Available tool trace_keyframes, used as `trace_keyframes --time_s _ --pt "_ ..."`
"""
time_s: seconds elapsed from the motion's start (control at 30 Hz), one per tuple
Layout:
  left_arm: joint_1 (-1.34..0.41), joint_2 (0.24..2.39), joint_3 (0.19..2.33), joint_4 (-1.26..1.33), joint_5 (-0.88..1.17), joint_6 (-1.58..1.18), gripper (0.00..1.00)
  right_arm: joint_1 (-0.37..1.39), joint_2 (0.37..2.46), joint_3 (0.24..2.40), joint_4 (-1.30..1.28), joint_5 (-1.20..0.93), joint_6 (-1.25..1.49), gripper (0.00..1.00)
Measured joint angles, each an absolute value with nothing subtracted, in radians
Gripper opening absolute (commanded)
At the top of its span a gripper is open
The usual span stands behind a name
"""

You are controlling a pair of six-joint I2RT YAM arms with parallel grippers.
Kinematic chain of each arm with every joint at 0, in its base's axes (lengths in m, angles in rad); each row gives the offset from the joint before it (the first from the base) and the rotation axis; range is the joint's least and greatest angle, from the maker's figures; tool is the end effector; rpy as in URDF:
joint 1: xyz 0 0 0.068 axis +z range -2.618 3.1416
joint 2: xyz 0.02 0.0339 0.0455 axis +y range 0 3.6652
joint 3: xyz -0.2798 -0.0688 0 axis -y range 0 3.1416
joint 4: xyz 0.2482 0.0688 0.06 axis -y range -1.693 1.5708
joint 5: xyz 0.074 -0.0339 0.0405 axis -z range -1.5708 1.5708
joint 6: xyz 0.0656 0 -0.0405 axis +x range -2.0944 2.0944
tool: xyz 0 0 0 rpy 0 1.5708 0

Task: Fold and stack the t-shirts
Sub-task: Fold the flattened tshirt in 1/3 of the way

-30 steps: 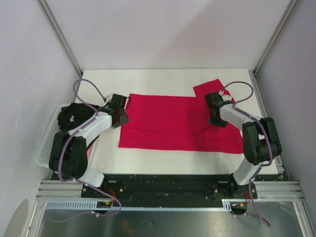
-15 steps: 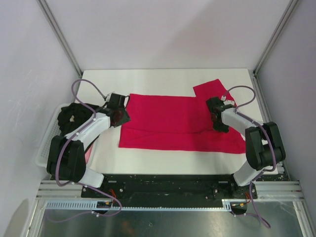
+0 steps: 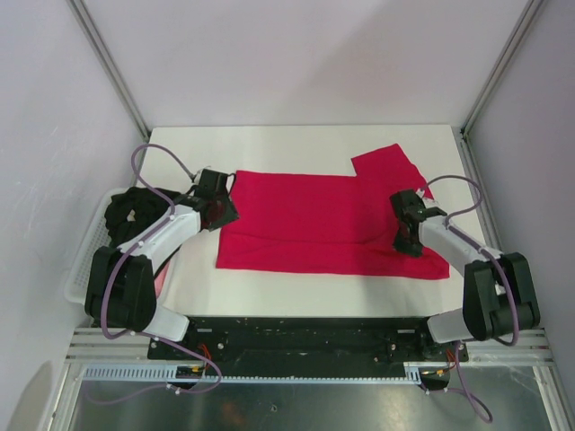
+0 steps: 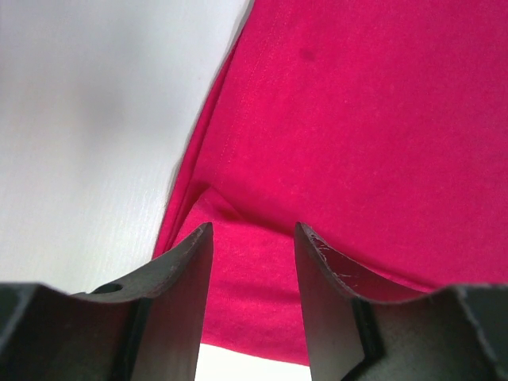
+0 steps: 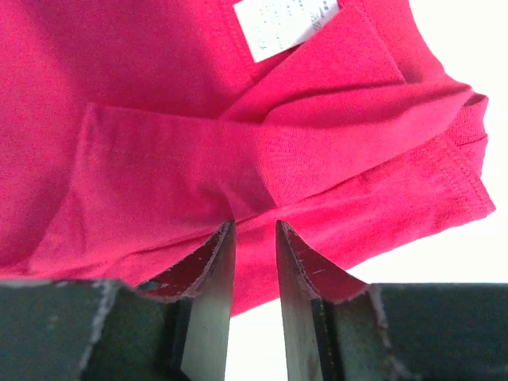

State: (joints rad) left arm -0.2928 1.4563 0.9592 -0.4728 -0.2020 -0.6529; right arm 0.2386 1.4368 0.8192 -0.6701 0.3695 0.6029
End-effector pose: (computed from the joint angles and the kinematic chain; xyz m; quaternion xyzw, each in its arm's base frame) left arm 0.3035 -0.0777 0.2118 -0.1995 0.9296 -0.0484 0.3060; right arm 0.2558 0.0378 0.1662 0.2018 0.9524 -0.1094 0.2009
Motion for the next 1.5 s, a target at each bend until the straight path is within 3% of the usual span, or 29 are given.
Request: trace_keyframes --time_s 0.3,0.87,0.97,1.23,1.5 --pt "-0.292 1.452 0.959 -0.472 -0.202 -0.644 0.50 0.269 1.298 0.888 -0.632 0.353 0.602 0.38" --pt "-0.285 1.452 0.958 -0.468 -0.202 -0.620 0.50 0.299 1.641 0.966 -0.515 0.378 0.556 0.38" --pt "-0.283 1.452 0.957 -0.465 -0.202 -0.620 0.50 0.300 1.655 0.973 -0.503 0.381 0.556 0.34" --pt "-0.280 1.452 0.955 -0.451 -0.199 -0.620 0.50 0.300 1.663 0.976 -0.474 0.384 0.544 0.04" --pt "-0.275 1.452 0.949 -0.449 -0.196 -0.620 0.50 0.300 1.663 0.991 -0.458 0.383 0.536 0.00"
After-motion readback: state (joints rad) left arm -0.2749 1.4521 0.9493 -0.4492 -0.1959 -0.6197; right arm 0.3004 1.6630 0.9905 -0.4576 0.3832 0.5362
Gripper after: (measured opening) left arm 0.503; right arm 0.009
